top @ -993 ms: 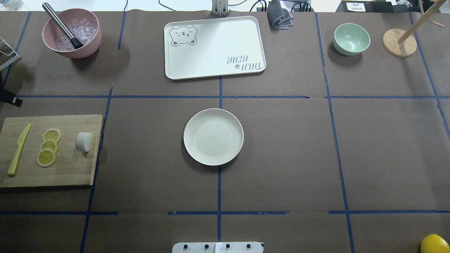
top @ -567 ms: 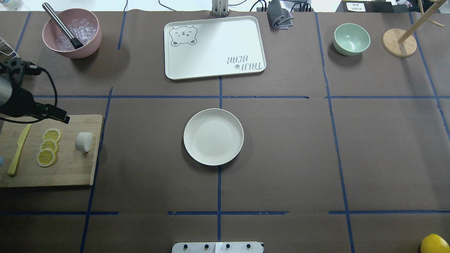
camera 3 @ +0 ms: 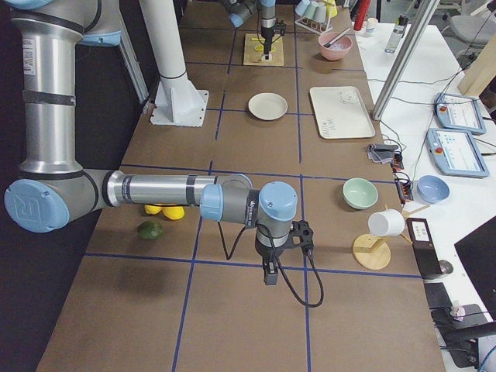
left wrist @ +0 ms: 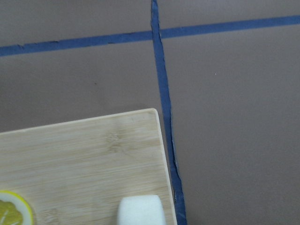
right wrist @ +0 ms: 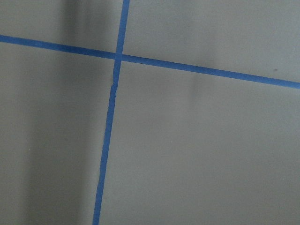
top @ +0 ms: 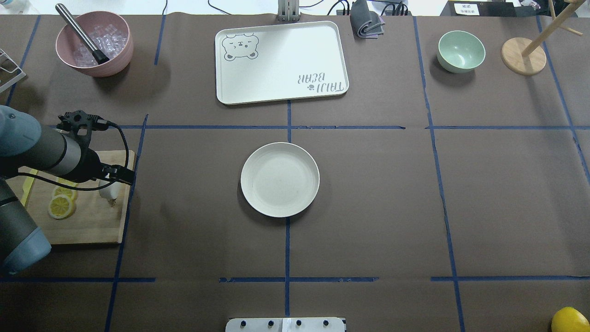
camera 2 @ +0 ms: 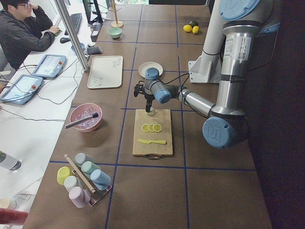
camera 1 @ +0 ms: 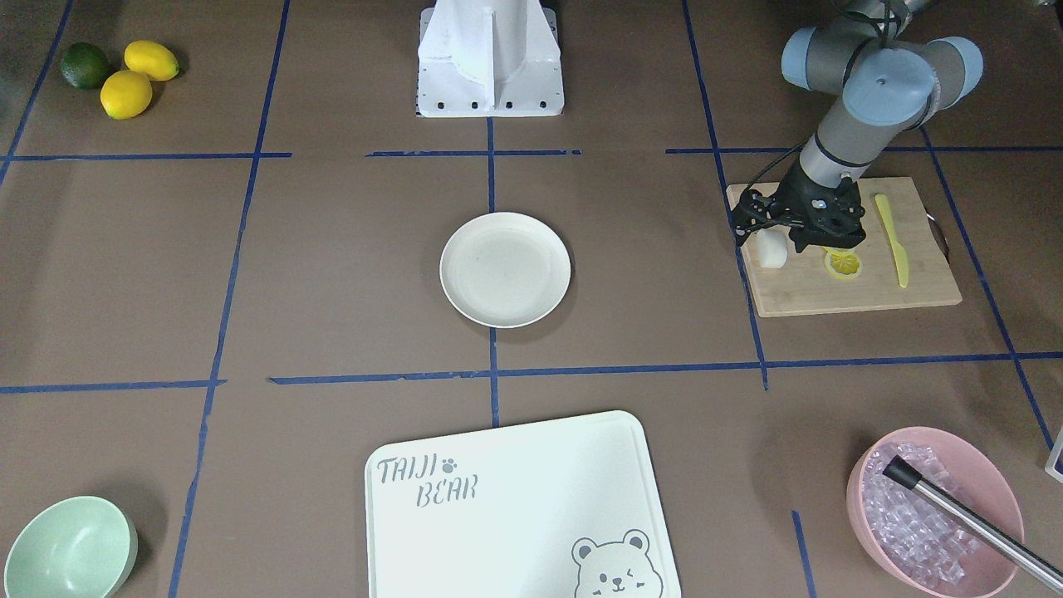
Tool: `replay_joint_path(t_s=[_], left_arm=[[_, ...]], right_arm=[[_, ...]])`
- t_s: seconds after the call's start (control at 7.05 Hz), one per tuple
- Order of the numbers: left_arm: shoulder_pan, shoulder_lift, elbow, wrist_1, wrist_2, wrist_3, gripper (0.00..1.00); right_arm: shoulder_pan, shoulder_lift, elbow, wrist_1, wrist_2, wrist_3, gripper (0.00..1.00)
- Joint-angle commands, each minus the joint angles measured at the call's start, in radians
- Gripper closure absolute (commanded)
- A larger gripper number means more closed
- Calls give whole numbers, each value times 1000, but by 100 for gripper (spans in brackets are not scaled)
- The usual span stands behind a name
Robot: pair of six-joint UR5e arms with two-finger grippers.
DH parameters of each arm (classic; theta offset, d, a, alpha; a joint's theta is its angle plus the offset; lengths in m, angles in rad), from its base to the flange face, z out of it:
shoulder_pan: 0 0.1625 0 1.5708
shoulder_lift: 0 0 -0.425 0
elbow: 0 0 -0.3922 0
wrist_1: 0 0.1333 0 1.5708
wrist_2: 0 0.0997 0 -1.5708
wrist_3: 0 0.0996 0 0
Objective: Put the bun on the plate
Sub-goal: 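Reach the left gripper to the white bun on the cutting board and grasp it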
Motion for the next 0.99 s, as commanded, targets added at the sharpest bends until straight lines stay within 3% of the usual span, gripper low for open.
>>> replay_joint_path(t_s=[0.0,0.28,0.57,0.71,0.85], left_arm=[[13,12,7,-3,12,3,0],[15,9,33,-2,13,3,0],[13,12,33,4,10,3,58],[13,13,33,5,10,3,72],[12,13,26,5,10,3,79]], right_arm=[[0,0,0,0,0,0,0],[0,0,-8,0,1,0,0],[0,0,-9,0,2,0,0],[0,0,-9,0,2,0,0],[0,0,-8,0,2,0,0]])
